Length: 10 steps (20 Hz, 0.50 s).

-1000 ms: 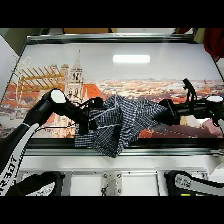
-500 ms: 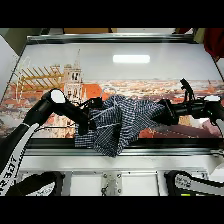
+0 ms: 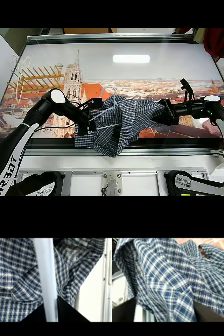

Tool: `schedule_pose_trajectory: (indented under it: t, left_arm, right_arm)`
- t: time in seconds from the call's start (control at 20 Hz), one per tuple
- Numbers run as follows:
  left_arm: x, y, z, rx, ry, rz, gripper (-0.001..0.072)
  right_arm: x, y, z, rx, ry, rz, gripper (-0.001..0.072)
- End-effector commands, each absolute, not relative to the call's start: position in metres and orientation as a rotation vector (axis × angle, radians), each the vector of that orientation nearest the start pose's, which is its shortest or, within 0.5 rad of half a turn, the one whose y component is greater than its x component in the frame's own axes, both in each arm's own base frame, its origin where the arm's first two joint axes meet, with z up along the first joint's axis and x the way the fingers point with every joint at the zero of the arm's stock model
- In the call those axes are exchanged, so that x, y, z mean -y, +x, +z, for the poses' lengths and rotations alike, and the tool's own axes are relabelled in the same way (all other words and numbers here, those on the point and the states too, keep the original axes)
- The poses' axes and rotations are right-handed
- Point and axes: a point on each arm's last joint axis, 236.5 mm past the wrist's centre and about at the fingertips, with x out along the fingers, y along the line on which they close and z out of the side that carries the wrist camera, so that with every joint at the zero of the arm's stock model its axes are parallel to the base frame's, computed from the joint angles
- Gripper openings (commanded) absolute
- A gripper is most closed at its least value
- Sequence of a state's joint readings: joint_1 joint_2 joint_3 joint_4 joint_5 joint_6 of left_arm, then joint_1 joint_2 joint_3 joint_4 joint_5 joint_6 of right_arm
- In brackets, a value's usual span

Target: Fold the clothes and pants, and hang the long-sleeved shirts on hangers.

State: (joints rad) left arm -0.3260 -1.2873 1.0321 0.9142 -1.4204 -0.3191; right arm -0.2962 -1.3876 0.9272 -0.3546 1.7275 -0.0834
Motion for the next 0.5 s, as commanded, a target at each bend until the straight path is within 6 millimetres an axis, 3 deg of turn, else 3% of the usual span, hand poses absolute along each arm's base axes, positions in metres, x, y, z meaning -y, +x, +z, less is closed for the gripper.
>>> schedule_pose_trajectory:
  t: [0.0,0.05,0.45]
  left_arm:
    - [0.2291,0.2324,0.0077,-1.028,0.532,-1.551,0.0016]
    - [0.2293,0.2324,0.0077,-1.027,0.533,-1.551,0.0016]
    - [0.2290,0.2325,0.0076,-1.028,0.533,-1.550,0.0016]
  right_arm:
    - [-0.1382,0.2981,0.0794,-0.528,0.159,1.494,0.0165]
    - [-0.1382,0.2983,0.0792,-0.530,0.160,1.493,0.0023]
    - [-0.1383,0.2984,0.0792,-0.530,0.160,1.493,0.0019]
